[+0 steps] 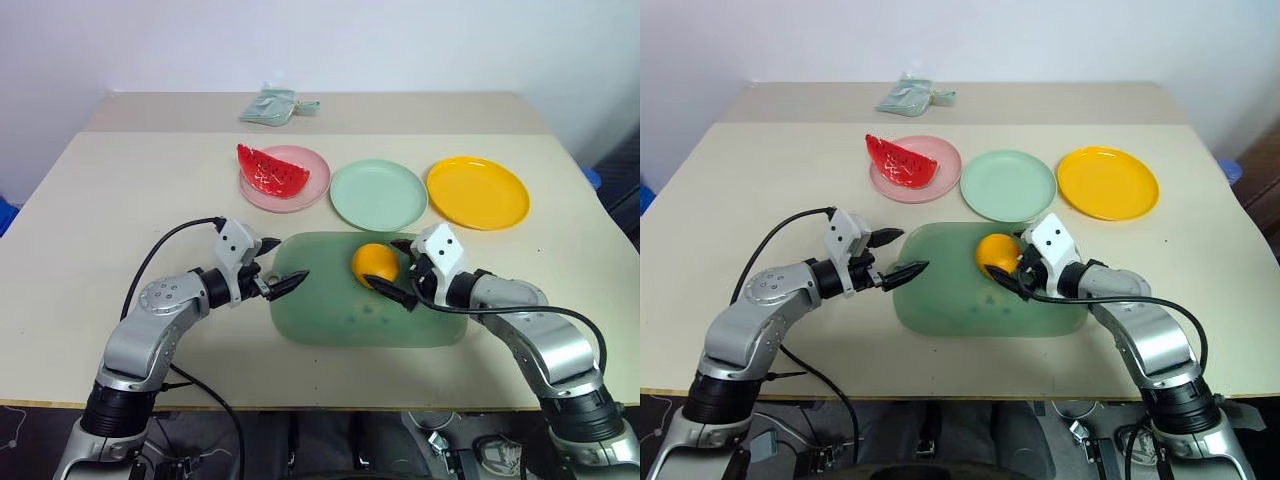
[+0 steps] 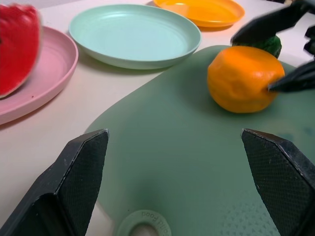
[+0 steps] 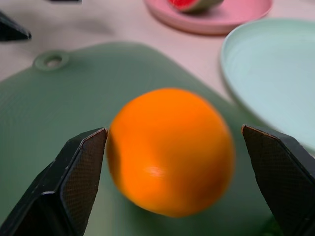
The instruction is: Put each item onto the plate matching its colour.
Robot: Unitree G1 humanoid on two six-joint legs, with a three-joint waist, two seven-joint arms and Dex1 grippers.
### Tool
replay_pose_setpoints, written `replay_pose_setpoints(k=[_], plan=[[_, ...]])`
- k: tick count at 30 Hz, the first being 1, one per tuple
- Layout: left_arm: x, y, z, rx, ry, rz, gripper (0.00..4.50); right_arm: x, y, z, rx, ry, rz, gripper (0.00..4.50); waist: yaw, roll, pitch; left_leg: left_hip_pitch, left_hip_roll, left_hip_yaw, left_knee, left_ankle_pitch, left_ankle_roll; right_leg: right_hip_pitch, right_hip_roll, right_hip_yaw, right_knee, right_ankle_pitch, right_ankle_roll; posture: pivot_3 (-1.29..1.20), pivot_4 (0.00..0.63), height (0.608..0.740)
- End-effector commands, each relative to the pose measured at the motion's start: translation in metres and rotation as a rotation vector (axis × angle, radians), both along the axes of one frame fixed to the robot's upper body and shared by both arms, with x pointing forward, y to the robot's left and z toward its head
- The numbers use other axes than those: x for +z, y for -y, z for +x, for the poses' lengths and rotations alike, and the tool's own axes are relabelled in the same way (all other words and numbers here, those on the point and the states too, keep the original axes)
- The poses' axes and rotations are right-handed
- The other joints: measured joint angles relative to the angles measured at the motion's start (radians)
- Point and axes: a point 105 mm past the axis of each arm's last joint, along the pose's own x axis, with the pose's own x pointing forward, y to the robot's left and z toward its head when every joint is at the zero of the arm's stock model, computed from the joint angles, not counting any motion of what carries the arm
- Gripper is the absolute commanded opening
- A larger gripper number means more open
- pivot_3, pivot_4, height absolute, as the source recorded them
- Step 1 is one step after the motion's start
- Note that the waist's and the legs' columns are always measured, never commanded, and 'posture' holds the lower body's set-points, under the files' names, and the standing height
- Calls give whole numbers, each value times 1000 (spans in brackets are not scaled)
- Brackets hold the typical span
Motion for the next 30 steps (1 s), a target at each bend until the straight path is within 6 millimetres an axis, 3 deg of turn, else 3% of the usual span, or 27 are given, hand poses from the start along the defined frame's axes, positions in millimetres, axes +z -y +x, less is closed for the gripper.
replay_pose_setpoints(k=[1,4,8,10,12,15,18,20,22,24,25,28,30], plan=[[10,3,-4,-25,52,-9,4500,6,-4,3,-5,14,14,3967,-1,0,0,0,0,0,0,0,0,0,0,0,0,0,0,0,150,740],[10,2,-4,-18,54,-8,4500,13,-7,4,7,53,11,3308,-1,0,0,0,0,0,0,0,0,0,0,0,0,0,0,0,150,740],[10,-1,-3,0,59,-5,4500,37,-7,7,16,145,27,3308,-2,0,0,0,0,0,0,0,0,0,0,0,0,0,0,0,150,740],[10,-2,-3,3,60,-4,4500,63,4,22,-57,213,69,3308,-4,0,0,0,0,0,0,0,0,0,0,0,0,0,0,0,150,740],[11,-2,-5,-1,63,-4,4500,85,24,40,-169,274,93,3308,-6,0,0,0,0,0,0,0,0,0,0,0,0,0,0,0,150,740],[10,-1,-5,-4,62,-5,4500,94,48,59,-305,300,80,3308,0,0,0,0,0,0,0,0,-1,0,0,-1,0,0,0,0,150,740],[10,1,-5,-4,63,-9,4500,80,131,94,-695,252,32,3308,0,0,0,0,0,0,0,1,-1,0,0,0,0,0,0,0,150,740],[10,3,-4,-5,63,-11,4500,69,155,103,-797,209,39,3308,4,0,0,0,-1,0,2,0,-1,1,-2,-2,0,0,0,0,150,740],[9,4,-5,-10,63,-10,4500,61,164,111,-815,182,39,3308,-4,0,0,-1,-1,0,1,0,0,1,-2,-2,0,0,0,0,150,740],[9,5,-5,-10,66,-9,4500,57,170,116,-828,169,49,4303,-20,1,0,-1,-1,1,0,0,-1,-1,-1,-1,0,0,0,0,150,740],[10,5,-5,-8,70,-7,4500,58,173,116,-832,179,39,4445,-25,1,0,-1,-1,2,-1,1,-1,-1,-1,0,0,0,0,0,150,740],[12,3,-5,3,81,-2,4500,68,170,114,-784,242,20,4445,-31,1,0,0,1,2,-2,1,-2,-1,2,1,0,0,0,0,150,740],[13,1,-7,4,86,-5,4500,82,153,103,-643,304,47,4445,-29,1,0,0,2,2,-2,1,-2,-1,3,2,0,0,0,0,150,740]])
